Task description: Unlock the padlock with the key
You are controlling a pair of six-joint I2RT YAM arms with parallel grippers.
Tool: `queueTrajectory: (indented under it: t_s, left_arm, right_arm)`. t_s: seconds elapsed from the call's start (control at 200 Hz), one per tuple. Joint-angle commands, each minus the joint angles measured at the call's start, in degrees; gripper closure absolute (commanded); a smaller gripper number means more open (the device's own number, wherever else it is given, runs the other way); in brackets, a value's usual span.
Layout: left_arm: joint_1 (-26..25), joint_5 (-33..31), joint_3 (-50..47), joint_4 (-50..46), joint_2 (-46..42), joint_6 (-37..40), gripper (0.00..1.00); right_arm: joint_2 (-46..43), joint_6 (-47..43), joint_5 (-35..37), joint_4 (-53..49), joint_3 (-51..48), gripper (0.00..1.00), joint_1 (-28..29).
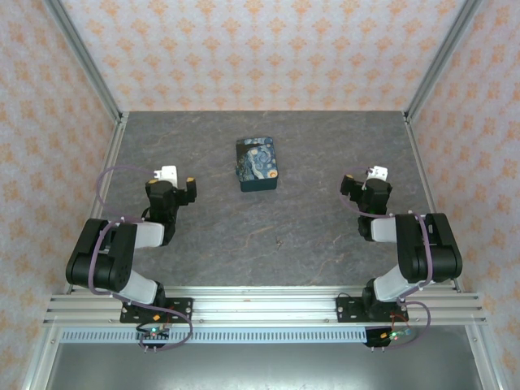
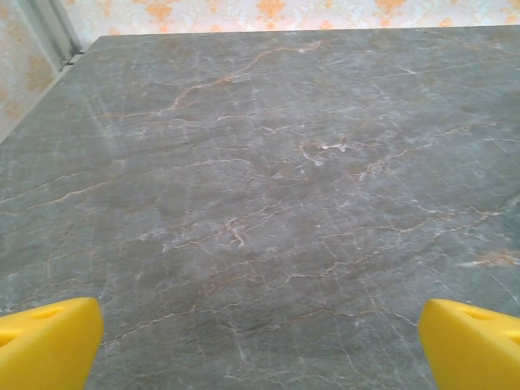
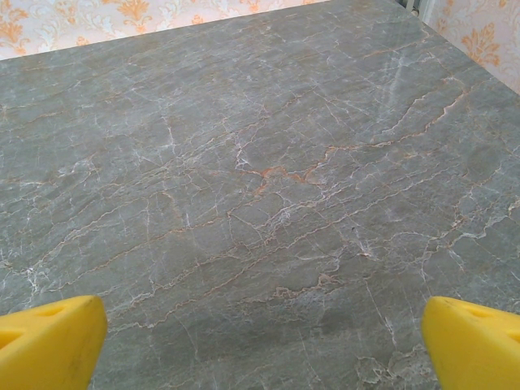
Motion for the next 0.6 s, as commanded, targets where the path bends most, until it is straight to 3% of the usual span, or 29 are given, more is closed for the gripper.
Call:
queueTrajectory:
  t_s: [0.0,0.065,0.22,0.31,0.4,0.591]
  left_arm:
    - [-0.06,3.28,-1.41,3.00,-0.85,2.01,0.00]
    - [-0.03,2.21,-0.96,2.37,-0.70,1.62,0.00]
    - [0.10,-10.19,0.67,-0.10,-0.32,-3.87,0.00]
    - [0.10,-9.54,-0.27,1.58,-0.50,-3.62,0.00]
    - [-0.44,1.96,-0.98,2.32,-0.72,2.14,0.00]
    - [-0.85,0.35,-0.76,2.21,-0.61,1.93,0.00]
  right_arm:
    - [-0.78,0.48,-0.38,0.54,0.03,0.01,-0.35]
    - [-0.78,0.51,-0.34,0.54,0.09,0.01,-0.34]
    - [-0.75,0.52,-0.31,0.56,0.08,0.01,-0.34]
    - [-0.84,0.50,-0.33,0.54,0.04,0.01,-0.34]
    - [-0.80,0.51,-0.31,0.54,0.03,0.01,-0.36]
    - [-0.80,0.48,-0.30,0.54,0.10,0.01,-0.35]
